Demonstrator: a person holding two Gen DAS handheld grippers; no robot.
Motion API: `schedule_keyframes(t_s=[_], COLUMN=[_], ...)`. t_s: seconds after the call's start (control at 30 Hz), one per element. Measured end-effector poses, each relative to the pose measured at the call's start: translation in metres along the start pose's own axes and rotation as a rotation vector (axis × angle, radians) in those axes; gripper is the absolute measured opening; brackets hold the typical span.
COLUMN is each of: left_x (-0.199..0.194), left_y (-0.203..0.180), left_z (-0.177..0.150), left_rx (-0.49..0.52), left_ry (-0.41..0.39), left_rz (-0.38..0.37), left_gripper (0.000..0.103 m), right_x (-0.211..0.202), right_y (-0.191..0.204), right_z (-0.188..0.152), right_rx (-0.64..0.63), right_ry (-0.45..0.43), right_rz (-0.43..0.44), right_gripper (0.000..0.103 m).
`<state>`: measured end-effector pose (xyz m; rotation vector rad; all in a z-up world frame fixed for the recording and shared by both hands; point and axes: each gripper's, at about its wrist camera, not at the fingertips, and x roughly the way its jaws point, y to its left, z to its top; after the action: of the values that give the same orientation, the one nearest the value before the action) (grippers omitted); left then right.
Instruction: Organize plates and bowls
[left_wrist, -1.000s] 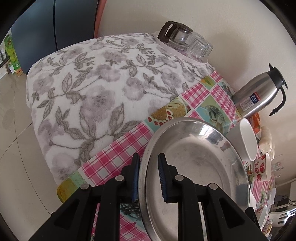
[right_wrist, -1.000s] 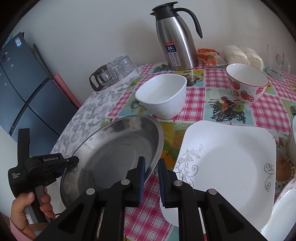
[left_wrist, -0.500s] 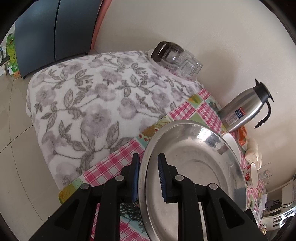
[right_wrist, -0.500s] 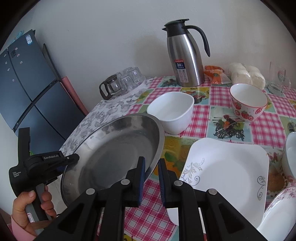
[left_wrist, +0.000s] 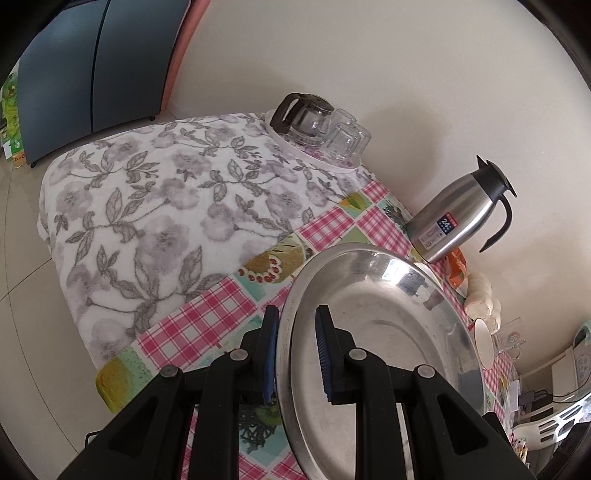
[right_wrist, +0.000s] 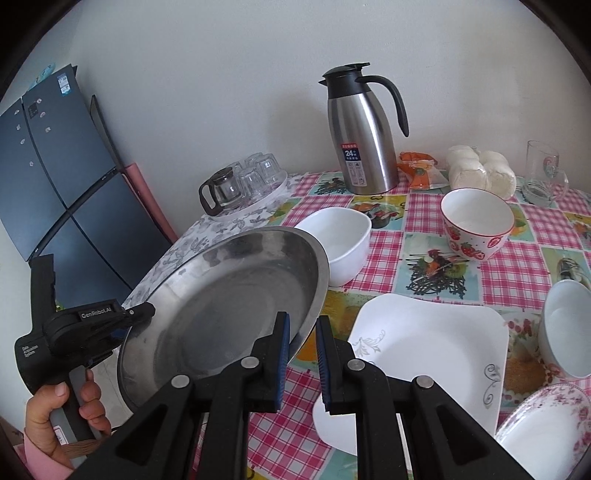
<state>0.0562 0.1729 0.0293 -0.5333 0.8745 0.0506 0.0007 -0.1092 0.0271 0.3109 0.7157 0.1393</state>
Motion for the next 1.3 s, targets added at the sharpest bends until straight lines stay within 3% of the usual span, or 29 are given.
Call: schedule_keyframes(t_s=[0.3, 0.4, 0.53, 0.63, 0.77, 0.93, 1.03, 1.07, 1.1, 1.13, 1.3], left_x=[-0.004, -0.002, 0.008, 0.017, 0.019, 0.025, 0.038, 0.043, 0.046, 0.050, 0.065], left_y=[-0.029, -0.044, -0.070, -0.068, -0.065, -0.061, -0.054, -0.049, -0.045, -0.041, -0.025], left_z=[-0.016, -0.023, -0.038, -0.041, -0.041, -0.041, -0.042, -0.042, -0.042, -0.042, -0.044], left_rx=[0.041, 0.059, 0.178, 0.153, 0.131, 0.131, 0.108, 0.092, 0.080, 0.067, 0.038], left_ry=[0.005, 0.040, 0.044, 0.094, 0.104, 0.123, 0.174, 0.189, 0.202, 0.213, 0.256], left_rz=[-0.036, -0.124, -0.020, -0.045, -0.057, -0.015, 0.016, 0.024, 0.032, 0.044, 0.108], left_gripper=[0.020, 0.020, 0.019, 0.019, 0.019, 0.020, 0.026, 0.033, 0.044, 0.048, 0.050], right_x=[-0.020, -0.026, -0.029, -0.025, -0.024, -0.017, -0.010, -0.007, -0.006, -0.004, 0.007], right_y=[-0.023, -0.029, -0.020, -0.028, -0.054, -0.080, -0.083, -0.083, -0.083, -0.082, -0.075], right_z=[0.001, 0.000, -0.004, -0.007, -0.005, -0.009, -0.011, -0.012, -0.013, -0.015, -0.020], right_rx=[0.004, 0.005, -0.058, -0.059, 0.038, 0.154, 0.165, 0.169, 0.171, 0.170, 0.147], right_ry=[-0.019, -0.029, -0.030, -0.014, -0.010, 0.027, 0.057, 0.066, 0.075, 0.080, 0.110], right_rz=[-0.035, 0.020, 0.005, -0.025, -0.062, -0.107, -0.107, -0.102, -0.092, -0.090, -0.102], right_gripper=[0.015, 0.015, 0.015, 0.015, 0.015, 0.018, 0.018, 0.020, 0.030, 0.034, 0.037])
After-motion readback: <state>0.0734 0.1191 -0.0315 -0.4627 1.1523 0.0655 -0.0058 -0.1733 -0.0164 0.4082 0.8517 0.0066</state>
